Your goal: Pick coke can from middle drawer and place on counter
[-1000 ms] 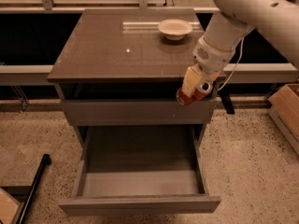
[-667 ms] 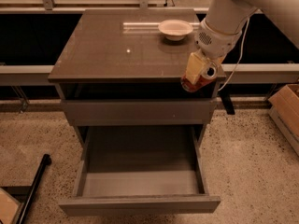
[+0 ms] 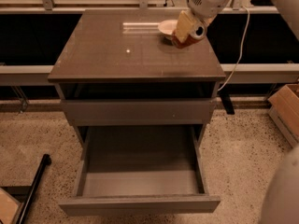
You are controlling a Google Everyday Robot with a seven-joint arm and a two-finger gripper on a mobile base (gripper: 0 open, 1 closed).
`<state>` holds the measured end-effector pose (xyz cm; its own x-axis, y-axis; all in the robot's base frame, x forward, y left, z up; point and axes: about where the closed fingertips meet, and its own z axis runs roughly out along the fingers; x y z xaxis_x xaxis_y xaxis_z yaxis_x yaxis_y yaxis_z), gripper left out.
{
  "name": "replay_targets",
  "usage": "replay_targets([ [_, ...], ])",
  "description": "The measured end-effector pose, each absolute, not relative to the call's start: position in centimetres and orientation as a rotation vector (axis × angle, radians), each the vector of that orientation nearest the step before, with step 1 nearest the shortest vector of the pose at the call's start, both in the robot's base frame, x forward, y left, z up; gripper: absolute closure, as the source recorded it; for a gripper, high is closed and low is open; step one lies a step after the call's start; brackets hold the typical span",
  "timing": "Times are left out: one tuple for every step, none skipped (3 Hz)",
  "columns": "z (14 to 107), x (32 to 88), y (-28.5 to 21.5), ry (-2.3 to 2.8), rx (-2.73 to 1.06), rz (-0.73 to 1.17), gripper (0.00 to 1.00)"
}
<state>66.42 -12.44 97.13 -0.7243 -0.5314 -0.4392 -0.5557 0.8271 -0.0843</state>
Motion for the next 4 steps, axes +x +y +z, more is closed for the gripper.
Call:
replay_targets([
  [96.7, 69.9, -10.7, 2.499, -0.813, 0.168, 1.0],
  [94.7, 72.6, -8.5, 2.45, -0.837, 0.293, 1.0],
  [92.6, 75.2, -5.8, 2.389, -0.869, 0.424, 1.0],
  [91.3, 77.0, -3.3, 2.319, -0.897, 0.538, 1.0],
])
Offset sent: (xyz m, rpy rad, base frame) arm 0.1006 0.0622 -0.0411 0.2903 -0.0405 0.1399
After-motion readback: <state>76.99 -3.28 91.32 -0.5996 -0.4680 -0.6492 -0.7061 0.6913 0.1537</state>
